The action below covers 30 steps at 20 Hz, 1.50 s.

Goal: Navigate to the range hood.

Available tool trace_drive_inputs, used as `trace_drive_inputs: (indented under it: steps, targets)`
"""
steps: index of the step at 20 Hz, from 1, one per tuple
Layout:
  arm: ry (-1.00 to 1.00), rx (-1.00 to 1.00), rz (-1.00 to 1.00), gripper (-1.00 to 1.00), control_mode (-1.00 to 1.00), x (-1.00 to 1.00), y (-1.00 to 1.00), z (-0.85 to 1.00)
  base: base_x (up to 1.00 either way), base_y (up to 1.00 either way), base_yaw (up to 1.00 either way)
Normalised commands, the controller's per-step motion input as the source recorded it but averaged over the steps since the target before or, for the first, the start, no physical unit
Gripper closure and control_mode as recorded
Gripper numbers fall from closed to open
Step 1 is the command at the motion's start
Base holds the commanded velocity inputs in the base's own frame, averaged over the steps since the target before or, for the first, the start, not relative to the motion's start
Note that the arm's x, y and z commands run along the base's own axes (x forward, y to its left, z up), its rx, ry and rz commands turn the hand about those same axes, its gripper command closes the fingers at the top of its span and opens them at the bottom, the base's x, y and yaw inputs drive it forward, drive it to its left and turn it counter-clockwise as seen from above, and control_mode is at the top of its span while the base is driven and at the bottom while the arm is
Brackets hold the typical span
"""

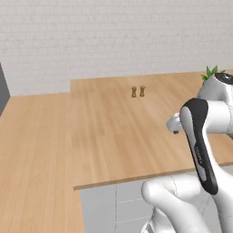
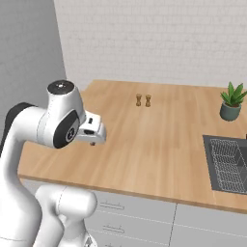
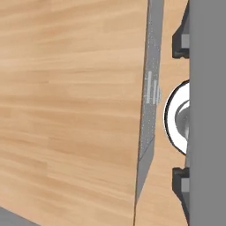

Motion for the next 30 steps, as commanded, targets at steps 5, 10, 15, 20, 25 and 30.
trace_drive_inputs:
  steps: [5,10,15,20,25,30]
  targets:
    - [0.0,0.0,0.0,-1.0,1.0,0.0,0.0,0.0,-0.54,-0.76,-0.31]
    - [0.0,0.0,0.0,-1.0,1.0,0.0,0.0,0.0,-0.08,-0.38,-0.83]
    - [0.0,0.0,0.0,-1.0,1.0,0.0,0.0,0.0,0.0,-0.07,-0.97]
    - [0.0,0.0,0.0,-1.0,1.0,0.0,0.0,0.0,0.0,0.0,-1.0]
    - [0.0,0.0,0.0,-1.0,1.0,0.0,0.0,0.0,0.0,0.0,-1.0]
    - [0.0,0.0,0.0,-1.0,1.0,0.0,0.0,0.0,0.0,0.0,-0.99]
